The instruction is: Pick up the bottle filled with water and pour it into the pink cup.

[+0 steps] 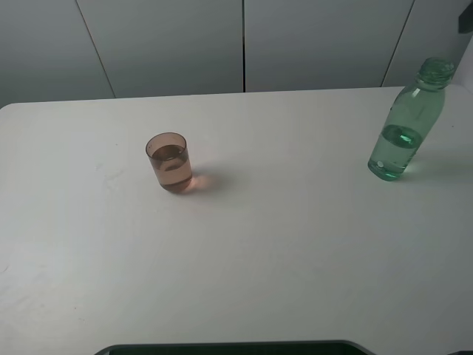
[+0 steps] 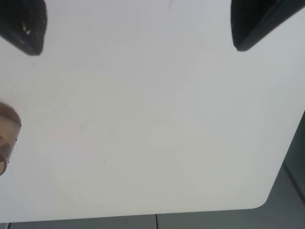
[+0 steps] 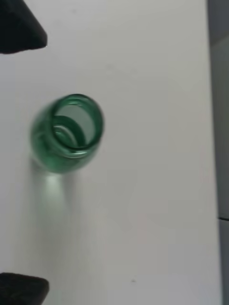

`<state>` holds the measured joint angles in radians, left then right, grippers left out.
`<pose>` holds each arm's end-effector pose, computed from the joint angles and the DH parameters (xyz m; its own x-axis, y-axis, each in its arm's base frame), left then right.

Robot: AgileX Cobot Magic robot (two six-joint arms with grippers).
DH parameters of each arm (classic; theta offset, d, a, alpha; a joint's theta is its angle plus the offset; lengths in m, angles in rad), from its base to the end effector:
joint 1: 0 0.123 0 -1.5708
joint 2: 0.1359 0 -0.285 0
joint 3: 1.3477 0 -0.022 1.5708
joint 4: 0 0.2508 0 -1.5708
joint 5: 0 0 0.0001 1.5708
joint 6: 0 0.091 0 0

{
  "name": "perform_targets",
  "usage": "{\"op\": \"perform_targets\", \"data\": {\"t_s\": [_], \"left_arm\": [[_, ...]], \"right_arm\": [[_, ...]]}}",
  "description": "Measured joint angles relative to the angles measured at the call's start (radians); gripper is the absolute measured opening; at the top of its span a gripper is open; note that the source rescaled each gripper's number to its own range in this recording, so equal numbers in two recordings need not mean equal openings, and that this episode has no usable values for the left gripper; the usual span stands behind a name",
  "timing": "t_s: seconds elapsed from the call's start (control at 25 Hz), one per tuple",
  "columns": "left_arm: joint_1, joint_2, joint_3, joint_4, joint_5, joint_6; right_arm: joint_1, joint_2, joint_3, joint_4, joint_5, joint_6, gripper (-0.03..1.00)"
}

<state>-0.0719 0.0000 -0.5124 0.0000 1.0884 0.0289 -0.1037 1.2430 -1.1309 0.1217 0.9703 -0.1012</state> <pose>-0.0074 0.0005 0.2785 -0.4661 0.0625 -0.8825 0.0853 0.9960 0.0255 0.2460 -0.0164 0.3427 -0.8336 0.0545 -0.5497 0.0217 0.9976 0.0662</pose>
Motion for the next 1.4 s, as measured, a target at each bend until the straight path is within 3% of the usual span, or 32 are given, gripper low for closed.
{"op": "perform_targets", "data": {"t_s": [0.16, 0.32, 0.84, 1.4], "left_arm": [[0.000, 0.000, 0.000, 0.000, 0.000, 0.000], [0.000, 0.000, 0.000, 0.000, 0.000, 0.000], [0.000, 0.000, 0.000, 0.000, 0.000, 0.004], [0.000, 0.001, 0.000, 0.000, 0.000, 0.004]], "right_arm": [[-0.013, -0.064, 0.009, -0.027, 0.192, 0.009, 1.00], [-0.013, -0.202, 0.087, -0.033, 0.232, 0.021, 1.00], [-0.013, -0.810, 0.478, -0.043, 0.215, 0.038, 1.00], [-0.013, -1.230, 0.615, -0.054, 0.141, 0.048, 1.00]]}}
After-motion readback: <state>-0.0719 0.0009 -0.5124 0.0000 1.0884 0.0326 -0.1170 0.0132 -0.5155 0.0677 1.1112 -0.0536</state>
